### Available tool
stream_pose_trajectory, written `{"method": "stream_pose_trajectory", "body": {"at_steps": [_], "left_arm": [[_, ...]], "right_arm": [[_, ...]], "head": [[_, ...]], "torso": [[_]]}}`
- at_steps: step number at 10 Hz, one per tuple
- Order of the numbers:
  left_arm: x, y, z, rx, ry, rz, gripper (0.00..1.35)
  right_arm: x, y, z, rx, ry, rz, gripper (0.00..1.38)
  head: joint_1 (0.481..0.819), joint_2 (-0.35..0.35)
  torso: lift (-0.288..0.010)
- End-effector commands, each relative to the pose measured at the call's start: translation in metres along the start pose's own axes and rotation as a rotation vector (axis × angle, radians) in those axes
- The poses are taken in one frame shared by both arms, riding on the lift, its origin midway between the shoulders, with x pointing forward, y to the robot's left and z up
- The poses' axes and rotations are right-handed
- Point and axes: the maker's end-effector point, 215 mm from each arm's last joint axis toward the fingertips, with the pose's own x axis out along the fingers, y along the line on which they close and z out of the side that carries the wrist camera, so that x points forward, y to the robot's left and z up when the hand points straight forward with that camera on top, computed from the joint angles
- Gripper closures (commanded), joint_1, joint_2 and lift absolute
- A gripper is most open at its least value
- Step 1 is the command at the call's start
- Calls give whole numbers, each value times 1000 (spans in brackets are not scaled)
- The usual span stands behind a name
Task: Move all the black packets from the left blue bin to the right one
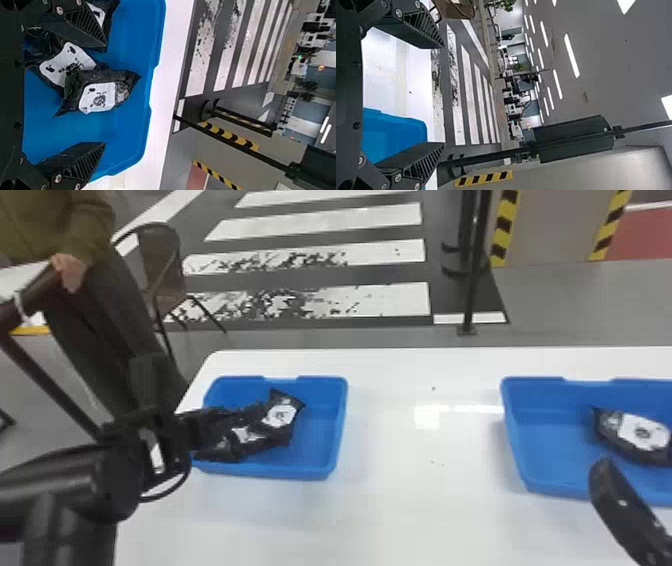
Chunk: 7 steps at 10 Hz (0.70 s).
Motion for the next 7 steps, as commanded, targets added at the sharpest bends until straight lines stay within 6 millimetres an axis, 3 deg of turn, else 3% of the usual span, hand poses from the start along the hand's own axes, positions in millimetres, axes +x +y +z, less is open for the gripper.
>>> {"method": "stream_pose_trajectory", "body": {"at_steps": [1,5,7], "left_arm": [[17,-4,1,19,74,16,151],[48,-21,-9,54,227,27,167],[51,-11,-13,72,280,81,182]], "right_arm": [[1,0,1,10,-6,1,163],[2,0,-4,49,-6,0,163],[3,1,-9,82,-3,2,163]], "head": [[695,200],[695,164],[695,156]], "torso": [[-140],[-140],[-140]]}}
